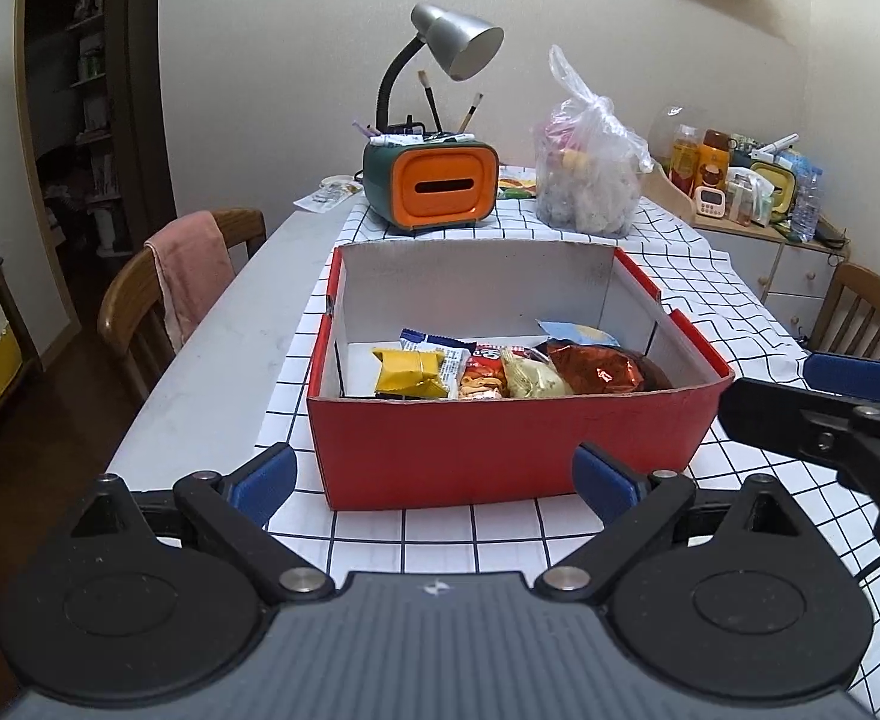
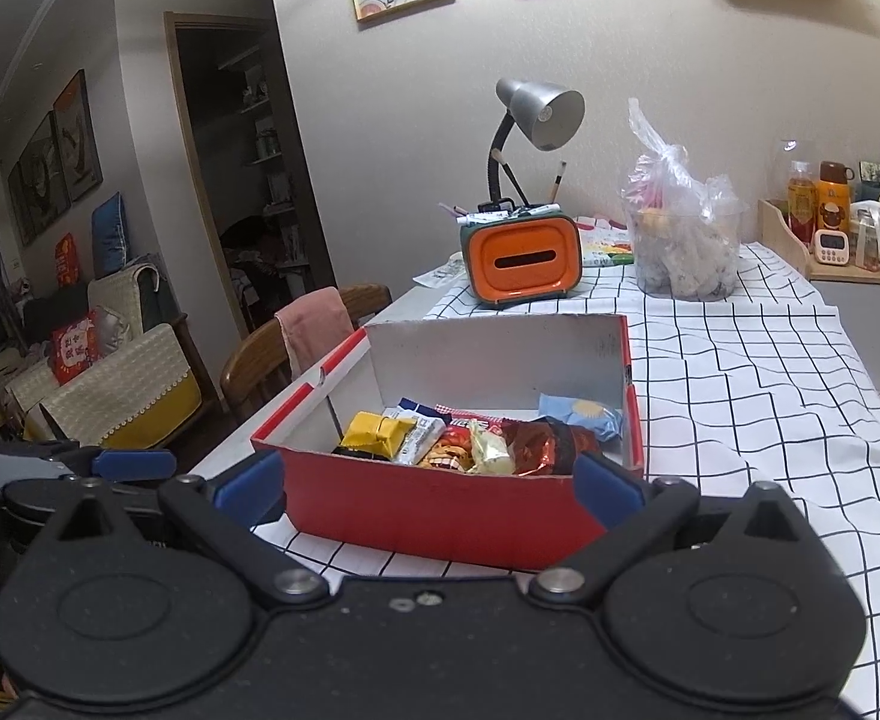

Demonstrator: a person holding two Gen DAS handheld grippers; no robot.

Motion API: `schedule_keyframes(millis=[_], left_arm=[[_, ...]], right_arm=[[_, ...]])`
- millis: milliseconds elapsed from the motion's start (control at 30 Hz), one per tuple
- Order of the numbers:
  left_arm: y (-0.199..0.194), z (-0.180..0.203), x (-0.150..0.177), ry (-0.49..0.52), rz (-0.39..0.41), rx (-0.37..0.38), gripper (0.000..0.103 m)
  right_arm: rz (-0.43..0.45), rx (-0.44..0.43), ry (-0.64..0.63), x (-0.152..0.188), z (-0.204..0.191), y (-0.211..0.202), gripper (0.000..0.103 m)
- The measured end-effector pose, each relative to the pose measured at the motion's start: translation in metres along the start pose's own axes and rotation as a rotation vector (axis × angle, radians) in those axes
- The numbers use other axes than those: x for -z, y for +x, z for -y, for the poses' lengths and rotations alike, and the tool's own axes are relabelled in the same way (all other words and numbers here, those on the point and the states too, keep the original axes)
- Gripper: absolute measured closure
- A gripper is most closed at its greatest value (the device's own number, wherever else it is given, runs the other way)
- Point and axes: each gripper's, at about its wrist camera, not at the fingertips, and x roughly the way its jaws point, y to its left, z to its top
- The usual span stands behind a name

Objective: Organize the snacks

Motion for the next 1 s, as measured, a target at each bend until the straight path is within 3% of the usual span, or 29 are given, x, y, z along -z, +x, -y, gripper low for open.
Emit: schedule_keyframes(millis=[1000], left_arm=[[-0.018,0.010,-0.010,-0.022,0.035,0.046,0.004]], right_arm=[[0.029,0.005,0.002,-0.004,0.007,-0.025,0.000]])
